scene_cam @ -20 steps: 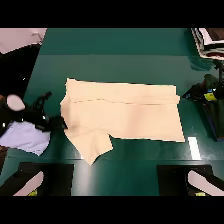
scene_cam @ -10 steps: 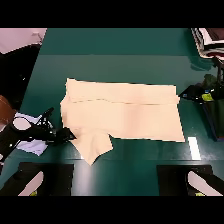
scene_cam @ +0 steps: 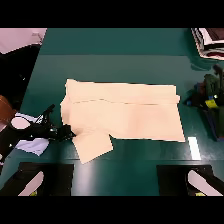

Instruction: Fold the shirts.

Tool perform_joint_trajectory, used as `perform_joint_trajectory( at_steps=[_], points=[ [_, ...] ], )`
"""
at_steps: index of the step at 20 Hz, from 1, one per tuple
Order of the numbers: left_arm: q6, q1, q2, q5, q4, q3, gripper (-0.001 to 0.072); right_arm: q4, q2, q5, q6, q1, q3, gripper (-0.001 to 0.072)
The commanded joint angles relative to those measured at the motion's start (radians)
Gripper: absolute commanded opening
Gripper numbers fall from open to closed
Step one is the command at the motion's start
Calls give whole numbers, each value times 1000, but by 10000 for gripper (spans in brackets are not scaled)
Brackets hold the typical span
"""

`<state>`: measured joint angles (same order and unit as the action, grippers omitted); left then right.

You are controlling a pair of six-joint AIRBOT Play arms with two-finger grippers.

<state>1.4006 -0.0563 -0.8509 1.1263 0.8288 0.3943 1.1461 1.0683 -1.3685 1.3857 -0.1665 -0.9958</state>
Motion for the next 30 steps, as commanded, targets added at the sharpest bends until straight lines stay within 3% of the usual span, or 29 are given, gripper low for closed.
perform_joint_trajectory(
  at_steps=[1,6,12,13,15,16,19,24,26,30],
  points=[
    [-29,0,1,87,47,61,26,142,-36,-90,1,-163,175,389],
    [-29,0,1,59,47,99,27,121,-5,-43,0,-333,407,390],
    [-29,0,1,63,47,99,27,-20,109,71,-11,-199,427,366],
    [-29,0,1,73,50,101,27,-18,106,78,-11,-173,420,285],
    [-27,0,1,127,76,104,26,-12,69,72,-11,-133,399,50],
    [-14,0,2,167,105,103,25,9,40,46,-11,-120,387,15],
    [18,0,56,274,178,103,25,114,-85,-84,-11,-121,375,15],
    [170,0,251,485,188,193,25,216,-313,-204,-2,-177,333,13],
    [171,0,243,449,193,274,25,208,-297,-192,12,-142,272,12],
    [101,0,108,206,230,365,25,208,-92,-39,50,37,105,13]
  ],
)
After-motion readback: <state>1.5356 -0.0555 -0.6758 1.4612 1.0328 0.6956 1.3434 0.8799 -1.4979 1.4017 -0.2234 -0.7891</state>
